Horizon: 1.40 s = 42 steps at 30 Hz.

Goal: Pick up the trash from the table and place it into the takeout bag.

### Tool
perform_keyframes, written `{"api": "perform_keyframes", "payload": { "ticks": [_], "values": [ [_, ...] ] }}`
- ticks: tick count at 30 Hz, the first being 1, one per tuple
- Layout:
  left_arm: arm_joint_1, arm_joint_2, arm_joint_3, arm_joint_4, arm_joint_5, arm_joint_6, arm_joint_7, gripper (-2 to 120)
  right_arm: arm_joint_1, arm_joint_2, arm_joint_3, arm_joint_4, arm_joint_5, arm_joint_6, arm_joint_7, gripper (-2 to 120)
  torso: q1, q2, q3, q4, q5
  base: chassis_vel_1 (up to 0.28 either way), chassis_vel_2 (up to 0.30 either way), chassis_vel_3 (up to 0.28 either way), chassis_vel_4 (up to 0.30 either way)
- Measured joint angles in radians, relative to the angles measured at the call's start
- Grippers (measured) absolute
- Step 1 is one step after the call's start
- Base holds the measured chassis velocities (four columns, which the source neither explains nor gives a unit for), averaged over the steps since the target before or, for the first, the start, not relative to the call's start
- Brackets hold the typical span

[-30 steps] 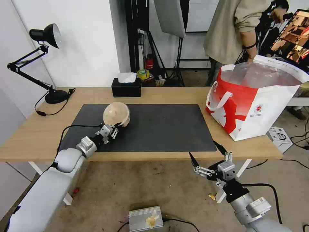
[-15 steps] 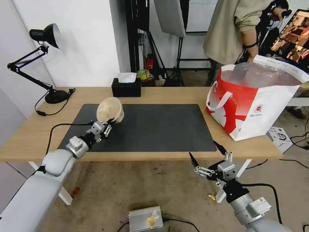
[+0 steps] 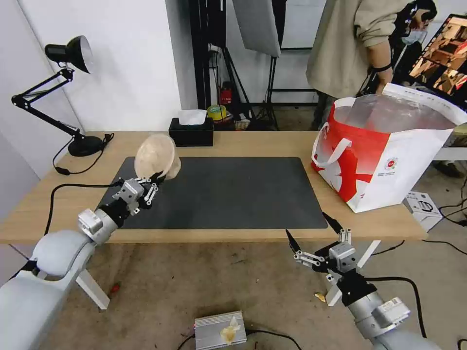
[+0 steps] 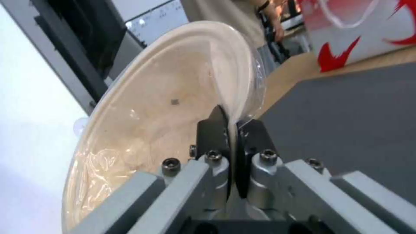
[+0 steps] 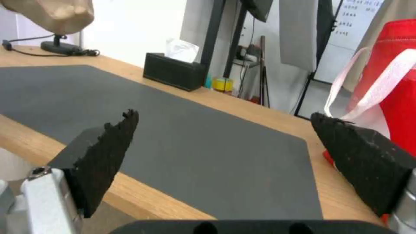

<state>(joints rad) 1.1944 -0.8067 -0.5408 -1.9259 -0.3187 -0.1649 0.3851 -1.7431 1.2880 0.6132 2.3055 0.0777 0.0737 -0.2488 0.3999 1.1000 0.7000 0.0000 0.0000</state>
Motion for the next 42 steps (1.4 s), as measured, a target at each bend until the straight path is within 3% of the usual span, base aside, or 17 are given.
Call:
{"api": "perform_keyframes", "payload": {
  "ticks": [3, 10, 22, 32, 42],
  "values": [
    [0.011, 0.0, -0.007, -0.014, 0.0, 0.001, -0.001, 0, 0.0, 0.0, 0.0, 0.0, 0.0, 0.0, 0.0, 100, 0.0, 0.0, 0.0, 0.0, 0.0, 0.0, 0.0, 0.0, 0.0],
    [0.047, 0.038, -0.036, -0.127, -0.037, 0.035, -0.026, 0, 0.0, 0.0, 0.0, 0.0, 0.0, 0.0, 0.0, 100, 0.0, 0.0, 0.0, 0.0, 0.0, 0.0, 0.0, 0.0, 0.0],
    [0.0, 0.114, -0.032, -0.178, -0.142, 0.045, -0.027, 0, 0.0, 0.0, 0.0, 0.0, 0.0, 0.0, 0.0, 100, 0.0, 0.0, 0.0, 0.0, 0.0, 0.0, 0.0, 0.0, 0.0],
    [-0.119, 0.135, 0.059, -0.157, -0.192, 0.008, 0.02, 0, 0.0, 0.0, 0.0, 0.0, 0.0, 0.0, 0.0, 100, 0.0, 0.0, 0.0, 0.0, 0.0, 0.0, 0.0, 0.0, 0.0],
    [-0.247, 0.077, 0.211, -0.122, -0.157, -0.007, 0.036, 0, 0.0, 0.0, 0.0, 0.0, 0.0, 0.0, 0.0, 100, 0.0, 0.0, 0.0, 0.0001, 0.0, 0.0, 0.0, 0.0, 0.0]
  ]
}}
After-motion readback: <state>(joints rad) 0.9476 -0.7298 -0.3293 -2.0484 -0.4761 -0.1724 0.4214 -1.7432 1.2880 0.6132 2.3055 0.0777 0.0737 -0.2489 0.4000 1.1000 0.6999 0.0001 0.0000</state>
